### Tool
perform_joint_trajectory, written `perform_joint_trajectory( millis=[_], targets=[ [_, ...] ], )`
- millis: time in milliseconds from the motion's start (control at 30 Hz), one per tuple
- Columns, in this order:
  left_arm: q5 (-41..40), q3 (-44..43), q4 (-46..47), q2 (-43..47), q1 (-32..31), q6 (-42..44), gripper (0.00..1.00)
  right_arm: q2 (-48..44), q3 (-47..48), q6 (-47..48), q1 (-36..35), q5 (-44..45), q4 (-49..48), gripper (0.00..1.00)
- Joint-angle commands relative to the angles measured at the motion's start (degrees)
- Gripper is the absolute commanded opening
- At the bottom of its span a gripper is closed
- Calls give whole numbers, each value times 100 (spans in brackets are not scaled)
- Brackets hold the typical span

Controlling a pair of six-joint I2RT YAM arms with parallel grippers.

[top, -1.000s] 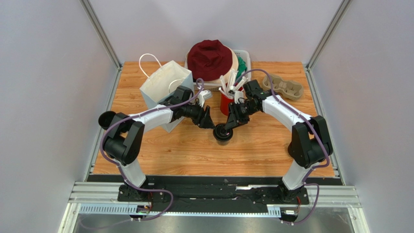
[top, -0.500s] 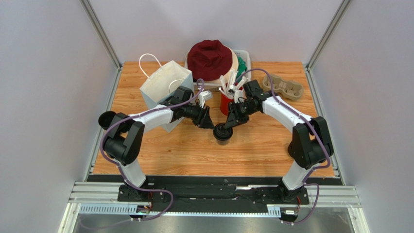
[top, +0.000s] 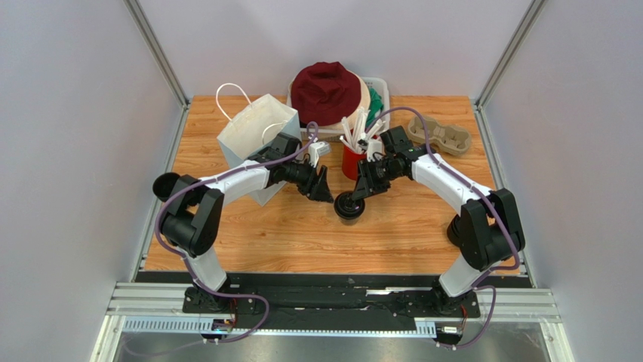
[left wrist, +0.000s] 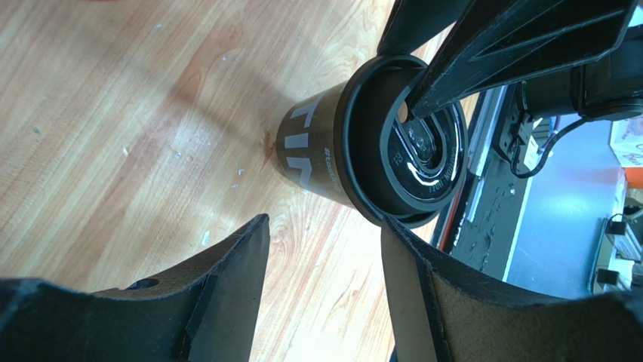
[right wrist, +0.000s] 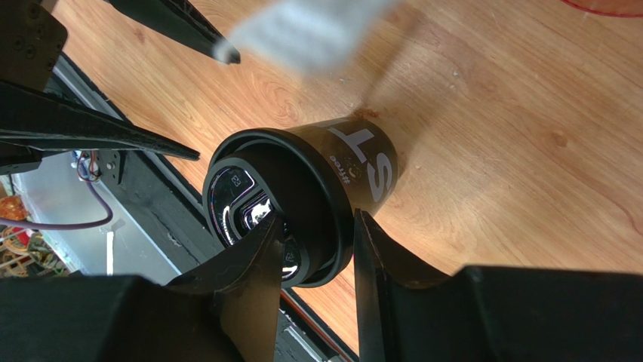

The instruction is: Pack the takeout coffee

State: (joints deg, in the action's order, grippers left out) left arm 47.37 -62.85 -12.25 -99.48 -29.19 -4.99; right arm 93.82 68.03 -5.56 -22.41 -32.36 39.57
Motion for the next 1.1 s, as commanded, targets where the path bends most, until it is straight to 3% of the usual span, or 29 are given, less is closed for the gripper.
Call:
perform_joint_trajectory(
  millis=[0, 467, 1067],
  targets=[
    [35, -281, -137, 263, -43, 148, 65, -92, -194, 337, 27, 951, 15, 27],
    [8, 150, 30, 491, -596, -63, 66, -39, -281, 407, 27, 933, -81, 28],
    [-185, 221, -49, 473, -649, -537, 66, -31, -404, 460, 97, 793, -213, 28]
  ],
)
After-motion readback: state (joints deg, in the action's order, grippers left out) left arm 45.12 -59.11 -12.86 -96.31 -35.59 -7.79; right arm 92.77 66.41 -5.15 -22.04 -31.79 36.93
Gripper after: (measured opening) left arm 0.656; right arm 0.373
